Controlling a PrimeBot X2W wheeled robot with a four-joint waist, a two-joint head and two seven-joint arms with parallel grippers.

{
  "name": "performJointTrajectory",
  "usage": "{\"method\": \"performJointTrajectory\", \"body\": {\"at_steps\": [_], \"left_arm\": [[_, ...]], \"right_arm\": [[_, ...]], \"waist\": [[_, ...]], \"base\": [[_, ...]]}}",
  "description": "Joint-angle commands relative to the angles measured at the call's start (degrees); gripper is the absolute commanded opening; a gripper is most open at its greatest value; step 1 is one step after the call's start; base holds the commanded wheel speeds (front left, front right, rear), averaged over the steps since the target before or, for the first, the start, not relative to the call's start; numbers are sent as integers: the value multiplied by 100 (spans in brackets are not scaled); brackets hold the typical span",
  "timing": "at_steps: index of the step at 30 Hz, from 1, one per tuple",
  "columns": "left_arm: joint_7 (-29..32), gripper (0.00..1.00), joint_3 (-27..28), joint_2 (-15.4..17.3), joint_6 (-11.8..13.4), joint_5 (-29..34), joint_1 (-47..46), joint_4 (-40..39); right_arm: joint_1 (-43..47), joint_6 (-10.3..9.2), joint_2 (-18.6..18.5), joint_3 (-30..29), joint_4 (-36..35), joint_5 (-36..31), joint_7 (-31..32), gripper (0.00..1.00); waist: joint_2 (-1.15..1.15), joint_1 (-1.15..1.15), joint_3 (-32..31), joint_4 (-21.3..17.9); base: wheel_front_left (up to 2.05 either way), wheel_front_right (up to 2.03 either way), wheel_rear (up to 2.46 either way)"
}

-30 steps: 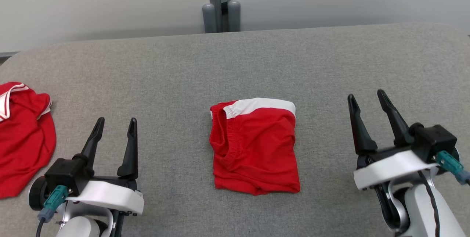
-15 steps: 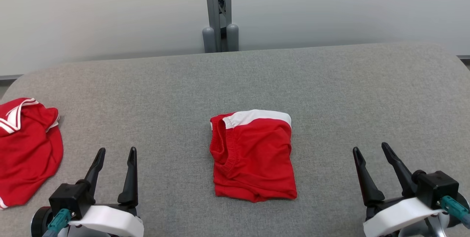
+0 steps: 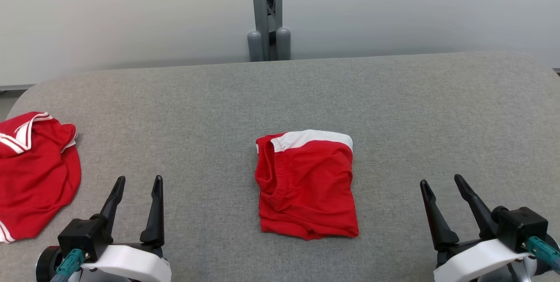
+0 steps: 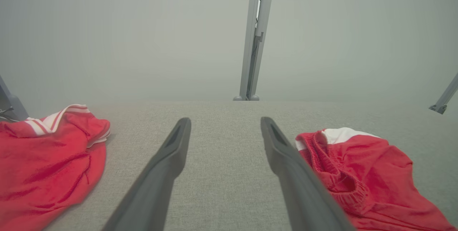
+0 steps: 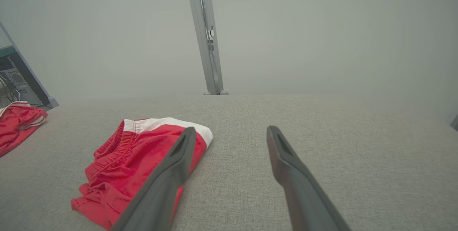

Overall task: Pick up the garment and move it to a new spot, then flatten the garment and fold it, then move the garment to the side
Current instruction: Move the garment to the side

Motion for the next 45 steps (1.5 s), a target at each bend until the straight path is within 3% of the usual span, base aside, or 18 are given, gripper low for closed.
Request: {"method": "performJointTrajectory", "body": {"at_steps": [1,6,13,27,28,29,31,36,45], "left_arm": [[-5,100,3,37,19,24,-69,-20],[-13,100,-40,22,-28,40,-194,-41],[-88,100,-125,-71,-129,36,-380,59],[-208,100,-177,-145,-254,28,-650,327],[-209,100,-181,-144,-256,31,-658,332],[-211,100,-180,-137,-265,28,-671,344],[-217,100,-179,-131,-278,22,-702,353],[-207,100,-201,-128,-231,55,-737,277],[-179,100,-155,15,-210,82,-772,114]], "right_arm": [[-33,-2,-27,-19,-3,-8,43,100],[-216,-2,-25,95,242,-8,295,100],[-621,-2,-31,501,1202,168,380,100],[-1647,-2,-31,1540,3350,1777,-202,100],[-1696,-2,-28,1667,3458,1929,-245,95],[-1746,-2,-22,1787,3558,2030,-269,44],[-1855,-2,-15,1988,3716,2238,-376,0],[-2094,-2,-27,2204,4021,2320,-707,0],[-2138,-8,-49,1710,4048,1599,-1041,0]], "waist": [[0,0,21,46],[0,0,153,200],[0,0,428,482],[0,0,716,632],[0,0,727,623],[0,0,735,613],[0,0,756,586],[0,0,814,469],[0,0,989,-198]], "base": [[0,0,0],[0,0,0],[0,0,0],[0,0,0],[0,0,0],[0,0,0],[0,0,0],[0,0,0],[0,0,0]]}}
